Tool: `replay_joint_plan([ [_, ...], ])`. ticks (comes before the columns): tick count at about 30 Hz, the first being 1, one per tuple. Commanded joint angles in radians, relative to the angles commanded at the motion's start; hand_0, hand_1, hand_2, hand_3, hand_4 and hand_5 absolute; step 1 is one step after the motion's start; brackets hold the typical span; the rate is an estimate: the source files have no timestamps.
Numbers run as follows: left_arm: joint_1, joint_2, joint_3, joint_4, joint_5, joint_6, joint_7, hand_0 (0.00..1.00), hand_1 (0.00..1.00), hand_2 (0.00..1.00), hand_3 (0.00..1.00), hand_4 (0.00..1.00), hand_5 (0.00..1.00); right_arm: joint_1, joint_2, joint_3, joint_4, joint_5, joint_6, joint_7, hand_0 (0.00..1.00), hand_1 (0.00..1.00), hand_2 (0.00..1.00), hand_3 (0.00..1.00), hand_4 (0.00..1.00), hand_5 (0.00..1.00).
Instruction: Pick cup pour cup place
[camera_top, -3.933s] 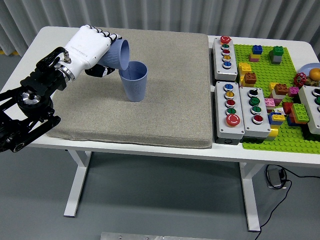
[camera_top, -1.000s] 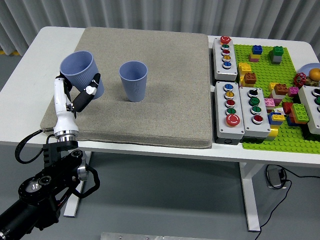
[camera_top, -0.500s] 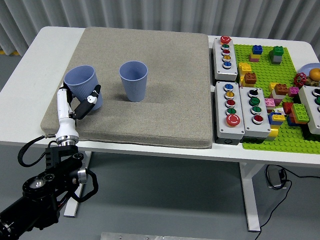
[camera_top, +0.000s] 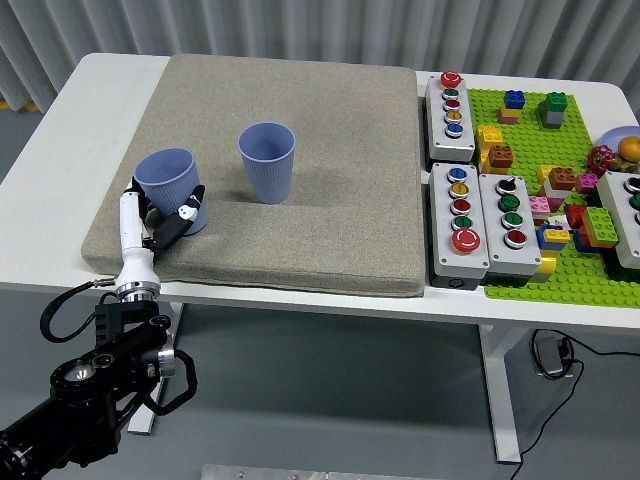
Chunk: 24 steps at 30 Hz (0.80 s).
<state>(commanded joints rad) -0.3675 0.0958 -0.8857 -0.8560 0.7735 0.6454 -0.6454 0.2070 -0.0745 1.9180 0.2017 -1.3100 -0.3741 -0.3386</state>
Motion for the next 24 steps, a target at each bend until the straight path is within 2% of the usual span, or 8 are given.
replay_joint_plan([
  [10,0.020,-0.001,-0.012,-0.014,0.019,0.000,0.000,0.554,0.585,0.608,0.534,0.709,0.223,0.002,-0.001,0.004,-0.001,-0.004,0.003,0.000,0.670,0.558,0.494,0.536,0.056,0.416],
  [11,0.021,-0.001,-0.014,-0.016,0.026,0.000,0.000,0.570,0.619,0.649,0.556,0.748,0.253,0.003,-0.001,0.005,-0.001,-0.004,0.004,0.000,0.670,0.558,0.494,0.535,0.053,0.414],
  [16,0.024,0.000,-0.022,-0.025,0.052,0.000,0.000,0.570,0.619,0.649,0.556,0.748,0.253,0.008,-0.002,0.004,-0.001,-0.001,0.004,0.001,0.670,0.558,0.494,0.535,0.053,0.414],
  [17,0.025,0.000,-0.024,-0.026,0.055,0.000,0.000,0.589,0.648,0.682,0.597,0.785,0.290,0.009,-0.002,0.004,-0.002,-0.001,0.005,0.001,0.670,0.558,0.494,0.535,0.052,0.413],
  [22,0.027,-0.001,-0.028,-0.027,0.066,0.000,0.000,0.589,0.648,0.682,0.597,0.785,0.290,0.010,-0.002,0.006,-0.002,-0.002,0.006,0.002,0.670,0.558,0.494,0.535,0.052,0.413],
  [24,0.029,-0.001,-0.029,-0.026,0.071,0.000,0.000,0.599,0.660,0.700,0.634,0.819,0.312,0.011,-0.002,0.006,-0.002,-0.001,0.006,0.002,0.670,0.558,0.494,0.536,0.052,0.412],
])
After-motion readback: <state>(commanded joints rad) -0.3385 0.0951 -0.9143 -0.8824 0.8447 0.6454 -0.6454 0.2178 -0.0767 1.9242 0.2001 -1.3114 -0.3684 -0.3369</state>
